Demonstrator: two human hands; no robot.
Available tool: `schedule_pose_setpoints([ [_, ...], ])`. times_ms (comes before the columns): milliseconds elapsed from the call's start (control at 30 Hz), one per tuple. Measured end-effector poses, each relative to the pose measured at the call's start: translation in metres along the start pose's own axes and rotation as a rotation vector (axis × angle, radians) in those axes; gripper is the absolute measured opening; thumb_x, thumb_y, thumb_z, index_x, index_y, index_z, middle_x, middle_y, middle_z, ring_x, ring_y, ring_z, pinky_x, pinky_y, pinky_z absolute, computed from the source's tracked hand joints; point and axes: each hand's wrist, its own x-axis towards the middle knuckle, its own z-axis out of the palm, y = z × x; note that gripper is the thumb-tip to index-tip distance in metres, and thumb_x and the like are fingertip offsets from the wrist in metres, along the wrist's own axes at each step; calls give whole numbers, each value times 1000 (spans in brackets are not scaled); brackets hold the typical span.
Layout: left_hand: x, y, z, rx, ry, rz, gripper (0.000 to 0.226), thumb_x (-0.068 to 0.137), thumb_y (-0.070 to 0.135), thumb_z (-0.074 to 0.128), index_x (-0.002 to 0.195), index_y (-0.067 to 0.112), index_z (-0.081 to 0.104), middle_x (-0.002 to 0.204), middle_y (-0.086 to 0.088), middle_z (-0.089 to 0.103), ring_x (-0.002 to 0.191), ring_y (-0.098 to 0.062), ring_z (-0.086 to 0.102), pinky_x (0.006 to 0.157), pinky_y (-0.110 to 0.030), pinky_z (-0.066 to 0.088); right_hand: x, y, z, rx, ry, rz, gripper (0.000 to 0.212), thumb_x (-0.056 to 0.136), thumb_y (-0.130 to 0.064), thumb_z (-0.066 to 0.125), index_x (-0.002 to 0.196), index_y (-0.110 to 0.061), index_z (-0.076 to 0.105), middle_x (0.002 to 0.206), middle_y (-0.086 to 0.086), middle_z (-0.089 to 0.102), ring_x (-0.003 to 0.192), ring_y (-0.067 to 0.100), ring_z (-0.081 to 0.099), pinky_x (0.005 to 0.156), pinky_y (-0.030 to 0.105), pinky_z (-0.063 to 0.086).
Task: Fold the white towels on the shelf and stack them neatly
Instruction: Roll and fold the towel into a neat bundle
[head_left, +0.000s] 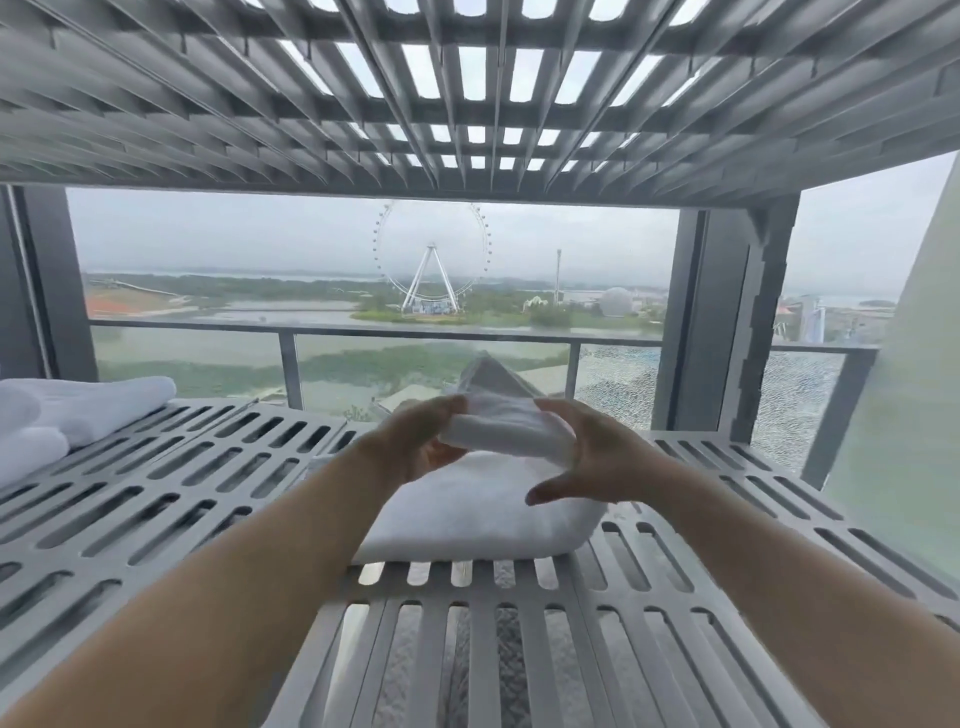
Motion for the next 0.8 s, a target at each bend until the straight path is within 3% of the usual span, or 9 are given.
schedule_pose_setpoints([
  [133,2,19,-38,53,116,-24,15,79,3,42,88,4,54,85,-11,58,71,-22,60,44,-23,52,-3,7,30,136,170,92,76,62,-30,81,128,-19,46,118,-1,58,108,18,57,85,28,46],
  [200,1,21,-60,100,195,-72,19,75,5,38,88,4,51,87,-11,55,73,-23,58,41,-24,50,0,3,46,110,171,80,59,68,-22,71,123,-18,50,115,2,60,107,21,57,85,30,47],
  [300,-5,15,-82,256,248,-170,45,79,36,53,119,16,46,117,-1,43,96,-20,55,49,-30,55,6,-9,62,-8,168,-13,49,69,-13,56,118,-19,51,111,6,59,101,25,55,80,29,43],
  [367,-10,5,-84,405,241,-190,56,75,52,67,119,21,53,118,9,46,89,-13,58,51,-24,54,9,-13,67,-41,203,-55,47,70,-11,53,116,-20,53,110,6,60,99,27,56,78,31,44],
  [433,-9,-5,-87,497,269,-122,58,71,45,75,117,14,59,115,-1,60,91,-17,63,57,-25,52,11,-13,70,-82,225,-72,49,71,-9,51,119,-21,53,114,4,60,102,27,54,80,34,46],
  [500,-12,-6,-91,521,353,55,57,69,34,79,114,8,56,107,-10,62,91,-23,63,65,-29,52,13,-13,73,-167,216,-97,51,73,-7,48,121,-23,53,121,1,57,107,28,50,86,37,45],
  [600,-28,-4,-104,477,458,224,54,67,22,78,110,17,45,96,-3,59,83,-18,61,60,-27,47,16,-17,82,-337,222,-199,56,76,1,48,125,-24,52,130,-1,51,112,27,44,91,38,46],
  [733,-56,-22,-120,513,432,33,53,71,12,68,117,14,42,99,-8,58,82,-21,62,55,-29,49,19,-22,88,-374,218,-332,57,78,4,47,127,-25,54,135,3,50,114,29,42,91,41,45],
  [800,-63,-24,-122,516,416,-60,48,71,15,66,114,6,47,87,-10,57,60,-16,61,44,-21,43,20,-17,86,-289,184,-392,58,75,6,50,124,-24,58,131,3,56,112,31,45,90,45,44],
])
